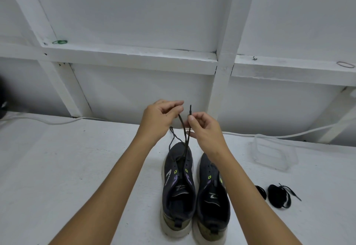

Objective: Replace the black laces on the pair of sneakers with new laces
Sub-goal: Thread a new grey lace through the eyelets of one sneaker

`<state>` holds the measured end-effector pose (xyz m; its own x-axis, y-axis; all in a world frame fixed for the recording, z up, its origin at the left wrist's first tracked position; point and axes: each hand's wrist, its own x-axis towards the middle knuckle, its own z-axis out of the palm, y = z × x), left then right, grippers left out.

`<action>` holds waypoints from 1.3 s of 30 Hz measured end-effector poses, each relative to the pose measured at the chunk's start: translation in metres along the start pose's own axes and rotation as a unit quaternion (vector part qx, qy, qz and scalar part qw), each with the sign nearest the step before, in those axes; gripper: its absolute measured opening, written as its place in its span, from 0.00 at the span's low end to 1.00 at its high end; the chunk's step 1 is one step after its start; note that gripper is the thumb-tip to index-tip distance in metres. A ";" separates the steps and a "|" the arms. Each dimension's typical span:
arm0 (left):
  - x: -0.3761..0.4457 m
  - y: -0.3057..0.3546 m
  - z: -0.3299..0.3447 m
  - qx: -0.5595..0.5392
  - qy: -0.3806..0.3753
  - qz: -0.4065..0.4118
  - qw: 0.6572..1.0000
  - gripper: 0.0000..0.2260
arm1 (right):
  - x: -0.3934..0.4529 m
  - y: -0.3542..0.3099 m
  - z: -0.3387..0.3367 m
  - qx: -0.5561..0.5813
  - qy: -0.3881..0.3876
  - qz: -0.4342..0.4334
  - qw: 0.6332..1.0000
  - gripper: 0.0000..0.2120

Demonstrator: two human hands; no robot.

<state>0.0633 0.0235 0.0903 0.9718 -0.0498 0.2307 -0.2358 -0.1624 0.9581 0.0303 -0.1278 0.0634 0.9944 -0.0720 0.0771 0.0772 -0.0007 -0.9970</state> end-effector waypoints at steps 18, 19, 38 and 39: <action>0.003 0.015 0.001 0.015 -0.061 -0.005 0.998 0.03 | 0.002 -0.005 -0.005 -0.075 -0.090 0.015 0.993 0.07; 0.001 0.014 0.001 0.011 -0.057 -0.001 0.998 0.04 | 0.003 -0.005 -0.005 -0.083 -0.090 0.016 0.992 0.07; -0.086 -0.108 0.047 0.372 -0.118 -0.312 0.866 0.41 | 0.017 -0.032 0.006 -0.061 -0.100 -0.003 0.993 0.12; -0.086 -0.109 0.046 0.369 -0.114 -0.309 0.869 0.40 | 0.020 -0.031 0.005 -0.120 -0.106 0.001 0.987 0.12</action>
<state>0.0051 0.0004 -0.0413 0.9079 0.0920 -0.4090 0.3066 -0.8112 0.4980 0.0480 -0.1242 0.0961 0.9893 0.1377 0.0487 0.0809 -0.2386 -0.9678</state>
